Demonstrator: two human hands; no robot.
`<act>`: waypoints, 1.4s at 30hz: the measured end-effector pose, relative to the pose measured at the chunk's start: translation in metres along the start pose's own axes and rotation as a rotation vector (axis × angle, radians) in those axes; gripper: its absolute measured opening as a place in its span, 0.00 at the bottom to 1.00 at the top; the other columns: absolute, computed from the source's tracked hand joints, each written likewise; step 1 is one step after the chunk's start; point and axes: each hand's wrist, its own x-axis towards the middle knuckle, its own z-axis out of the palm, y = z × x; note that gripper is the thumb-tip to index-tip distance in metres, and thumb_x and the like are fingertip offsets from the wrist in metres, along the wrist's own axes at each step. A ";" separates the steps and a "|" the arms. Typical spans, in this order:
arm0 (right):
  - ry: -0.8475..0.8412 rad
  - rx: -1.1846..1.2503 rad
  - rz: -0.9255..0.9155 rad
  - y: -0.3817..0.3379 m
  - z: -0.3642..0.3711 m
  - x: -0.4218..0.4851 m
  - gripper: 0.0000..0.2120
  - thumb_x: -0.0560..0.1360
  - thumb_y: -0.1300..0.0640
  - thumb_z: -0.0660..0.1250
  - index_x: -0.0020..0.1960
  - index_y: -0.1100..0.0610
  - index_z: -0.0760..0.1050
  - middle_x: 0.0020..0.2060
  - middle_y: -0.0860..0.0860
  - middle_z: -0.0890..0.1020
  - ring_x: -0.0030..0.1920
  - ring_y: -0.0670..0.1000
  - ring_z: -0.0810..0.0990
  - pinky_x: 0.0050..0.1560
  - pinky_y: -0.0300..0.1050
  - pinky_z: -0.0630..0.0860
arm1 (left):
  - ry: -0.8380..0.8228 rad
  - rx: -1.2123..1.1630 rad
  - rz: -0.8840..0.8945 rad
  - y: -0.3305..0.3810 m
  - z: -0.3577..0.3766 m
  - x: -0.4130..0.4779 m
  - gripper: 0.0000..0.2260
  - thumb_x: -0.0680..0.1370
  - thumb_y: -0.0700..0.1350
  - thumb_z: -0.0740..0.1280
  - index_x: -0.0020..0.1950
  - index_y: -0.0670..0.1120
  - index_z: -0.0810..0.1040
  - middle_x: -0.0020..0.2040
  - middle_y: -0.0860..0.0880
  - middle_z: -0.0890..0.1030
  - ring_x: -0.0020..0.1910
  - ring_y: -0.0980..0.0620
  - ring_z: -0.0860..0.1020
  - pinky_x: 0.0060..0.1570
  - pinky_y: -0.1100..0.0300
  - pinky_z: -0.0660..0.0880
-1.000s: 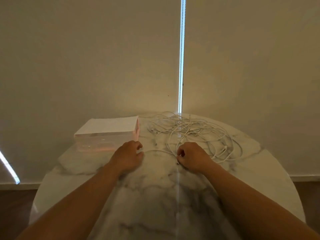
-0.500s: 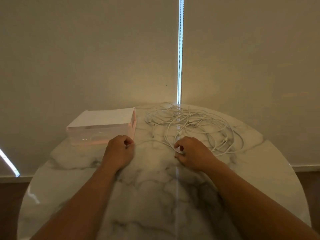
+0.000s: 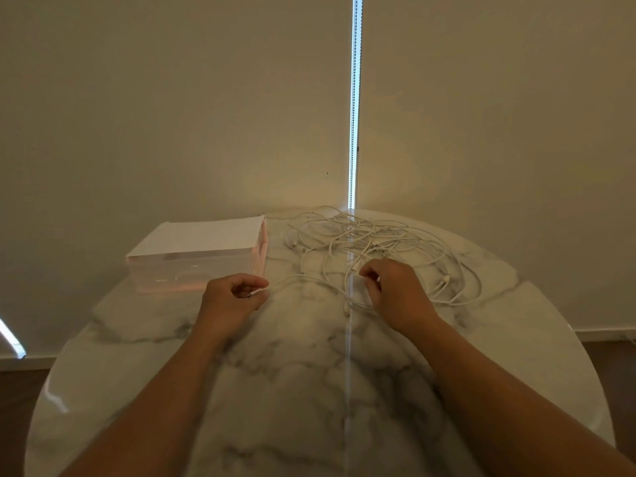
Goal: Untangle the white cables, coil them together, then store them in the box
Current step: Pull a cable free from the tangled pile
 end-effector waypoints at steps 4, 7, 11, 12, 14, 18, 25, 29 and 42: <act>0.030 -0.061 0.018 0.005 -0.001 0.012 0.06 0.77 0.62 0.64 0.49 0.59 0.80 0.45 0.53 0.81 0.47 0.53 0.77 0.50 0.51 0.76 | 0.094 -0.240 -0.018 0.006 -0.001 0.003 0.05 0.74 0.38 0.73 0.45 0.48 0.85 0.34 0.52 0.83 0.33 0.55 0.79 0.38 0.65 0.78; -0.026 -0.245 0.039 0.009 0.001 0.015 0.06 0.77 0.57 0.65 0.49 0.54 0.81 0.46 0.50 0.82 0.50 0.53 0.77 0.50 0.51 0.75 | 0.150 -0.628 -0.069 0.015 -0.002 0.003 0.04 0.77 0.40 0.69 0.47 0.40 0.82 0.33 0.51 0.80 0.34 0.55 0.76 0.38 0.66 0.76; -0.007 -0.368 0.054 0.008 0.000 0.016 0.10 0.77 0.47 0.67 0.50 0.52 0.81 0.50 0.49 0.82 0.55 0.55 0.75 0.54 0.50 0.71 | 0.193 -0.857 -0.097 0.020 -0.007 0.006 0.12 0.78 0.50 0.66 0.42 0.42 0.79 0.34 0.49 0.78 0.35 0.55 0.77 0.41 0.62 0.78; 0.019 -0.344 0.040 0.006 0.000 0.016 0.12 0.76 0.45 0.67 0.50 0.53 0.82 0.50 0.50 0.82 0.56 0.56 0.75 0.55 0.51 0.70 | 0.187 -0.887 -0.104 0.021 -0.008 0.006 0.13 0.77 0.52 0.66 0.40 0.44 0.79 0.34 0.49 0.79 0.37 0.54 0.78 0.43 0.60 0.79; 0.060 -0.245 -0.064 -0.002 0.002 0.010 0.15 0.76 0.42 0.67 0.49 0.53 0.83 0.49 0.51 0.82 0.55 0.57 0.75 0.55 0.53 0.70 | 0.171 -0.952 -0.104 0.021 -0.008 0.006 0.13 0.76 0.53 0.65 0.38 0.46 0.79 0.36 0.49 0.81 0.40 0.51 0.81 0.46 0.55 0.81; -0.180 -0.153 -0.277 -0.021 0.011 -0.008 0.12 0.75 0.46 0.67 0.51 0.52 0.83 0.48 0.49 0.82 0.51 0.53 0.75 0.53 0.51 0.72 | 0.178 -1.007 -0.110 0.021 -0.005 0.006 0.12 0.79 0.53 0.63 0.43 0.45 0.76 0.37 0.47 0.83 0.39 0.48 0.84 0.45 0.51 0.82; -0.188 -0.029 -0.234 -0.022 0.012 -0.007 0.04 0.78 0.60 0.63 0.47 0.57 0.76 0.43 0.51 0.78 0.45 0.51 0.74 0.49 0.51 0.74 | 0.139 -0.992 -0.217 0.016 0.015 0.003 0.13 0.83 0.49 0.59 0.47 0.42 0.76 0.34 0.46 0.82 0.36 0.48 0.83 0.43 0.53 0.83; -0.243 0.020 -0.215 -0.030 0.005 -0.009 0.03 0.82 0.55 0.57 0.49 0.51 0.68 0.40 0.48 0.75 0.40 0.50 0.72 0.42 0.48 0.71 | 0.152 -1.056 -0.258 0.017 0.018 0.004 0.16 0.85 0.51 0.54 0.43 0.44 0.74 0.28 0.49 0.71 0.27 0.52 0.73 0.37 0.55 0.79; -0.460 -0.318 -0.167 -0.012 -0.019 -0.005 0.19 0.80 0.43 0.58 0.33 0.49 0.64 0.34 0.47 0.73 0.36 0.50 0.72 0.33 0.44 0.64 | 0.333 -1.134 -0.280 0.006 -0.019 0.021 0.19 0.85 0.51 0.54 0.36 0.47 0.69 0.25 0.52 0.60 0.22 0.55 0.58 0.22 0.64 0.56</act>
